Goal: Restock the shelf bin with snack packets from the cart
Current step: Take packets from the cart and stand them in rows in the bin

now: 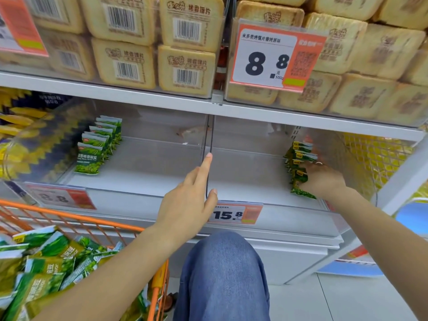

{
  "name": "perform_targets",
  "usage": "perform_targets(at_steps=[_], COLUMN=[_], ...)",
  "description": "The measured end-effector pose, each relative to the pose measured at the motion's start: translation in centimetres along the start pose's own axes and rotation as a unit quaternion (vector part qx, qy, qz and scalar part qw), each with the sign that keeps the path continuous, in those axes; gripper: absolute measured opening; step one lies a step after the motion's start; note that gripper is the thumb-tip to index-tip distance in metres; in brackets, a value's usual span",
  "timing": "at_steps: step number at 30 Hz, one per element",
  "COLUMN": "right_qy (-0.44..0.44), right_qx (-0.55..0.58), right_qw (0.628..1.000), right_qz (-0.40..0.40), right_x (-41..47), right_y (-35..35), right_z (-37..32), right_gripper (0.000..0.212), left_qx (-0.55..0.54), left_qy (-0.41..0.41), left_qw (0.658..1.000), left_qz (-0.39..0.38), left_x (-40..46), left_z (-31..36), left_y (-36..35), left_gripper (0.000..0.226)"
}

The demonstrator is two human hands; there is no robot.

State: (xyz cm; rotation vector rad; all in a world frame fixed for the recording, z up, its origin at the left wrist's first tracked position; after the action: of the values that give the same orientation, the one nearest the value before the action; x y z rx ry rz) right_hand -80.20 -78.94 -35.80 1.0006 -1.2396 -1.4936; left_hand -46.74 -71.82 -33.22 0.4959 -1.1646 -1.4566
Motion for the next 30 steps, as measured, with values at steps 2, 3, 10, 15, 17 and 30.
perform_targets(at_steps=[2,3,10,15,17,30], right_qy=[0.011,0.015,0.022,0.023,0.013,0.215], right_qx=[0.004,-0.003,-0.095,-0.132,-0.117,0.249], right_qw=[0.999,0.999,0.995,0.99,0.992,0.913], right_qz=[-0.031,-0.045,0.011,0.048,0.051,0.241], right_x=[0.1,0.1,1.2,1.9,1.9,-12.5], right_y=[-0.3,-0.5,-0.5,-0.2,-0.2,12.0], right_z=[0.0,0.0,0.1,-0.5,-0.3,-14.4], right_gripper=[0.061,0.062,0.058,0.056,0.057,0.015], left_qx=[0.0,0.001,0.0,0.009,0.013,-0.058], left_qy=[-0.002,-0.001,0.002,-0.004,-0.007,-0.058], left_qw=[1.0,1.0,1.0,1.0,1.0,0.996], left_qz=[0.002,0.004,0.01,0.01,0.009,0.017], left_x=[0.0,0.0,-0.1,-0.1,0.0,-3.6], left_z=[0.0,0.0,0.0,0.0,0.1,-3.3], left_y=[0.0,0.0,0.1,0.1,0.0,7.2], left_gripper=[0.071,0.071,0.071,0.071,0.071,0.045])
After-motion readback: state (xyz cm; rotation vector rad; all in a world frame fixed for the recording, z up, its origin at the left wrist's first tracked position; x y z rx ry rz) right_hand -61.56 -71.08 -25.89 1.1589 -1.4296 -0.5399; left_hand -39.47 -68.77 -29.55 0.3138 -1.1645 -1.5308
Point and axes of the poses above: each hand's wrist, its own x-axis towards the middle knuckle, its own y-axis out of the back of the hand, z = x × y, the point moved 8 cm from there along x, towards the middle knuckle, and after that the axes turned 2 degrees about z, right-handed, at the moved point
